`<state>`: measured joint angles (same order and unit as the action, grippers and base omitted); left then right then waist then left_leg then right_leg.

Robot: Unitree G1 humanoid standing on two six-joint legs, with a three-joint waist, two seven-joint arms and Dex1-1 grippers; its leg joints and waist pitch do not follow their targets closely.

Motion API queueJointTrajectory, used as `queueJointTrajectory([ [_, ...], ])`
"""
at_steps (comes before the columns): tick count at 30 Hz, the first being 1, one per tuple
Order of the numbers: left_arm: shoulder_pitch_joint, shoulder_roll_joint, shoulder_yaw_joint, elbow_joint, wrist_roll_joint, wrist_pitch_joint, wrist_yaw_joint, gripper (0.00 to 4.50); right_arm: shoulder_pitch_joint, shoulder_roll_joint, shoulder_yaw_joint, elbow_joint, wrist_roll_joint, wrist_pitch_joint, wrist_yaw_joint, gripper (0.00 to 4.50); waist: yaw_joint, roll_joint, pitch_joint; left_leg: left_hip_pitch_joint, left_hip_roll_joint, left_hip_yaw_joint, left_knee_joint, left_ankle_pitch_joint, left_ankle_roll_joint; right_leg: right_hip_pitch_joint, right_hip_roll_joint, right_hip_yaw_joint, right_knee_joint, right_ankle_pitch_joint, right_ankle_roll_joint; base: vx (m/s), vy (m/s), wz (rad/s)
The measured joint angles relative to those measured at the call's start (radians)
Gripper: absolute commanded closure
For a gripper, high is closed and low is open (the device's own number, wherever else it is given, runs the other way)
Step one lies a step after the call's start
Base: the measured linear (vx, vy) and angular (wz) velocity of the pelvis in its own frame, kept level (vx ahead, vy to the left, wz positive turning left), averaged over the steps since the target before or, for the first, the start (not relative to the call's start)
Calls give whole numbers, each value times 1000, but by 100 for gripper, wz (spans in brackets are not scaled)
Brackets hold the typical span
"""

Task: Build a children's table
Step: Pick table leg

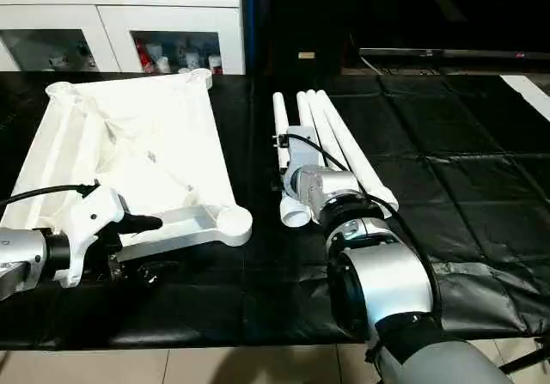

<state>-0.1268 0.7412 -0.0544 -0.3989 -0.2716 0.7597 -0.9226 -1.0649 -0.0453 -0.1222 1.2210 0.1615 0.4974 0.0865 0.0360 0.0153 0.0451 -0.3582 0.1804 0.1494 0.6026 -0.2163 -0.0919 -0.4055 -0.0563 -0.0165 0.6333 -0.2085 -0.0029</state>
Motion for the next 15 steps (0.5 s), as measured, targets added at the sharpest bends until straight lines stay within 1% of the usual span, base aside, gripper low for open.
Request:
queueJointTrajectory([
  [1, 0, 0, 0, 0, 0, 0, 0, 0, 0, 0, -3, 0, 2, 1, 0, 155, 0, 0, 0, 0, 0, 0, 0, 0, 0, 0, 0, 0, 0, 0, 0, 0, 0, 0],
  [3, 0, 0, 0, 0, 0, 0, 0, 0, 0, -1, -6, 0, 4, 2, 0, 161, 0, 0, 0, 0, 0, 0, 0, 0, 0, 0, 0, 0, 0, 0, 0, 0, 0, 0],
  [4, 0, 0, 0, 0, 0, 0, 1, 0, 0, -2, -9, 1, 5, 2, 0, 182, 0, 0, 0, 0, 0, 0, 0, 0, 0, 0, 0, 0, 0, 0, 0, 0, 0, 0],
  [6, -1, 0, -1, 0, 0, 0, 1, 0, 0, -2, -11, 2, 6, 1, 0, 182, 0, 0, 0, 0, 0, 0, 0, 0, 0, 0, 0, 0, 0, 0, 0, 0, 0, 0],
  [7, -2, 0, -1, 0, 0, 0, 1, 0, -1, -3, -15, 4, 6, 1, 0, 201, 1, 0, 0, 0, 0, 0, 0, 0, 0, 0, 0, 0, 0, 0, 0, 0, 0, 0],
  [8, -2, 0, -1, 0, 0, 0, 1, 0, -2, -4, -19, 7, 6, 0, 0, 201, 1, 0, 0, 0, 0, 0, 0, 0, 0, 0, 0, 0, 0, 0, 0, 0, 0, 0],
  [15, -2, 2, -2, 0, -2, 0, 10, 0, -3, -5, -29, 11, 6, 0, -1, 261, 0, 0, 0, 0, 0, 0, 0, 0, 0, 0, 0, 0, 0, 0, 0, 0, 0, 0],
])
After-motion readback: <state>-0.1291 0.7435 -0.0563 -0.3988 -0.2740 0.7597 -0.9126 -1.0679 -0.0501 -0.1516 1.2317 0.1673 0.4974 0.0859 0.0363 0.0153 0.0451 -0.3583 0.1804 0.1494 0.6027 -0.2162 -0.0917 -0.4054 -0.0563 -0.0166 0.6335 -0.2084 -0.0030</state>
